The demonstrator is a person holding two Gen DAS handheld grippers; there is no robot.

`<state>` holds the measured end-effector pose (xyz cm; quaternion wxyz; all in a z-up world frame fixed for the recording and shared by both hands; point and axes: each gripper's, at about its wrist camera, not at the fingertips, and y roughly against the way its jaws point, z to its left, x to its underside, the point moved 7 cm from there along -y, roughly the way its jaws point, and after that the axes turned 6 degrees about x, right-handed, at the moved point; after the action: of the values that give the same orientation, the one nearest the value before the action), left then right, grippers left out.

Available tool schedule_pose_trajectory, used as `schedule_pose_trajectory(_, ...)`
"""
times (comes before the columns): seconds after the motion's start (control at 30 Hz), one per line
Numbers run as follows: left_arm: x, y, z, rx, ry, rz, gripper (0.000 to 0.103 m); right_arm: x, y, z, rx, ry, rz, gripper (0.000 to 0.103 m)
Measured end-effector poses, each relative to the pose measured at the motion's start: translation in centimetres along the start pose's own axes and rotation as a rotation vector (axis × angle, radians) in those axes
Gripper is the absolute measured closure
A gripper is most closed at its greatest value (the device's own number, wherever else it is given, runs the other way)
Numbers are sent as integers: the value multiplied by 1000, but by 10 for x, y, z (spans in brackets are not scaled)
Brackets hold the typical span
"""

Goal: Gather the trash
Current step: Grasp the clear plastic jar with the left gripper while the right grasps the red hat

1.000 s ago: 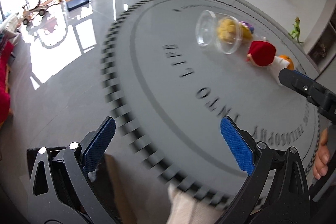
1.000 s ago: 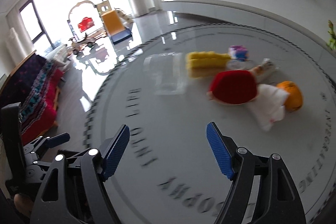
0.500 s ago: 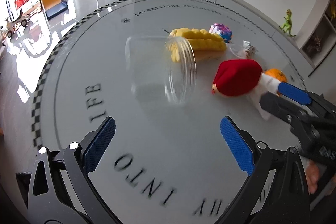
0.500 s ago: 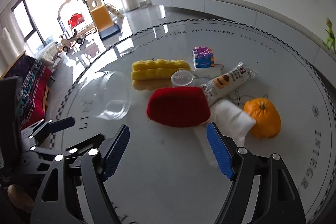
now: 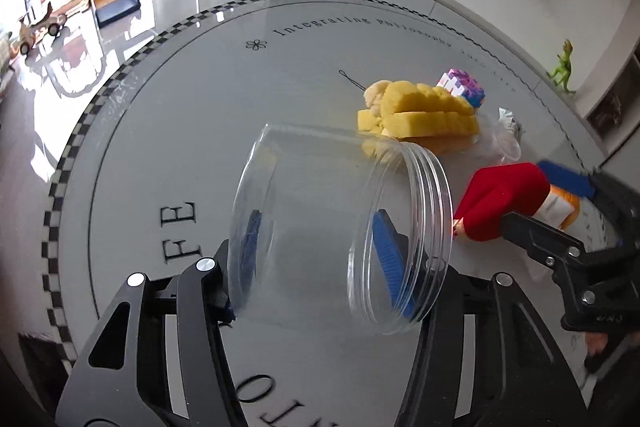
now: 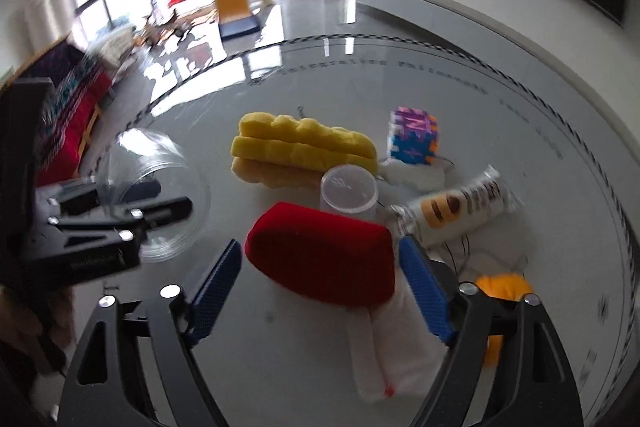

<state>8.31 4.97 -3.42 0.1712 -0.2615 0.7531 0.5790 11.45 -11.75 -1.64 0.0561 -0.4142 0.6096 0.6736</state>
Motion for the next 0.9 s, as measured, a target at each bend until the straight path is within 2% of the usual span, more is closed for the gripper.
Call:
schedule_pose_trajectory(0.07, 0, 1, 3, 15, 3, 0, 49, -1, -6, 0, 4, 29, 8, 17)
schedule_pose_trajectory(0.17, 2, 5, 6, 22, -2, 3, 50, 1, -10, 5, -46, 38, 39, 19)
schedule_pose_trajectory(0.23, 3, 7, 8, 26, -2, 5, 50, 5, -9, 9, -28, 73, 42, 26)
schedule_pose_trajectory(0.4, 7, 14, 9, 26, -7, -6, 50, 10, 2, 26, -14, 135, 42, 31)
schedule_pose_trajectory(0.47, 10, 20, 9, 23, -6, -15, 51, 13, 7, 34, -15, 146, 39, 39)
schedule_pose_trajectory(0.57, 13, 31, 11, 23, -6, -28, 51, 14, 16, 38, -61, 102, 41, 57)
schedule_pose_trajectory(0.67, 16, 39, 13, 20, -5, -37, 51, 19, 21, 45, -81, 96, 51, 62)
schedule_pose_trajectory(0.9, 34, 59, 23, 22, 19, -51, 51, 23, 38, 53, -130, -36, 42, 66)
